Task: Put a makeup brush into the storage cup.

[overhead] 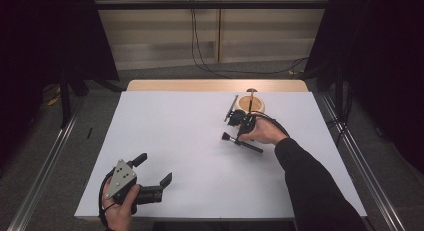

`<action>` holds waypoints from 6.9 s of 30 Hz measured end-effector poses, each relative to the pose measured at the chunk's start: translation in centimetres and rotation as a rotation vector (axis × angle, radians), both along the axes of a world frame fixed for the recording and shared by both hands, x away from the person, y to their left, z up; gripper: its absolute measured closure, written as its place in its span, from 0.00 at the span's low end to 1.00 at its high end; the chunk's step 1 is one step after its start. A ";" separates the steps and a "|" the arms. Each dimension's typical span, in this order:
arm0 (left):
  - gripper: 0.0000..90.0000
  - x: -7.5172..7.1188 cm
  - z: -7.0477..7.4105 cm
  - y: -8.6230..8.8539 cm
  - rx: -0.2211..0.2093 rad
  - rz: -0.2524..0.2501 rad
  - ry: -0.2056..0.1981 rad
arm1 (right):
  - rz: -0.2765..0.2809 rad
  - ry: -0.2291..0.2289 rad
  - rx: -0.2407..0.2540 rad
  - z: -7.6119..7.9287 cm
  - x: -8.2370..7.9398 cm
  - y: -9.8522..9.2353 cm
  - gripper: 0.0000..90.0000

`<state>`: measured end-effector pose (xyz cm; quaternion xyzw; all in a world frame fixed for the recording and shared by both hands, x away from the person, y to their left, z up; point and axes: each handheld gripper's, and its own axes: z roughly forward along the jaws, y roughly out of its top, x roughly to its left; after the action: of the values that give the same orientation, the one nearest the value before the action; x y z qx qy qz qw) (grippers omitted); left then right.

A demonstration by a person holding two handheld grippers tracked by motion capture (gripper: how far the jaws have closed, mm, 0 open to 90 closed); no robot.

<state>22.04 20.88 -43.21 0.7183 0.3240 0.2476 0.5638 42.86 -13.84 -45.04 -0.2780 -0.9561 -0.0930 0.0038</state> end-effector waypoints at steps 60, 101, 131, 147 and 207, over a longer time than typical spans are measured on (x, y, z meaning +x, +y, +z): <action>0.02 0.0 0.0 0.1 -0.007 0.007 0.006 | -0.135 -0.159 0.323 3.4 -4.3 -4.1 0.87; 0.02 0.0 0.0 -0.1 0.002 0.001 0.006 | -0.197 -0.372 0.637 4.2 -7.2 -7.5 0.87; 0.02 0.0 0.0 -0.1 -0.003 0.001 0.005 | -0.251 -0.570 0.961 6.7 -8.6 -9.9 0.87; 0.02 0.1 -0.2 -0.5 -0.059 -0.003 0.003 | -0.266 -0.571 1.006 7.9 -8.2 -10.3 0.87; 0.01 0.2 -0.3 -0.2 -0.060 0.003 0.011 | -0.435 -0.678 0.862 10.6 0.9 -10.7 0.87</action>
<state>22.19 20.65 -43.47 0.7019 0.3354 0.2350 0.5828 43.78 -24.51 -34.45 -0.3960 -0.7008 -0.5555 -0.2084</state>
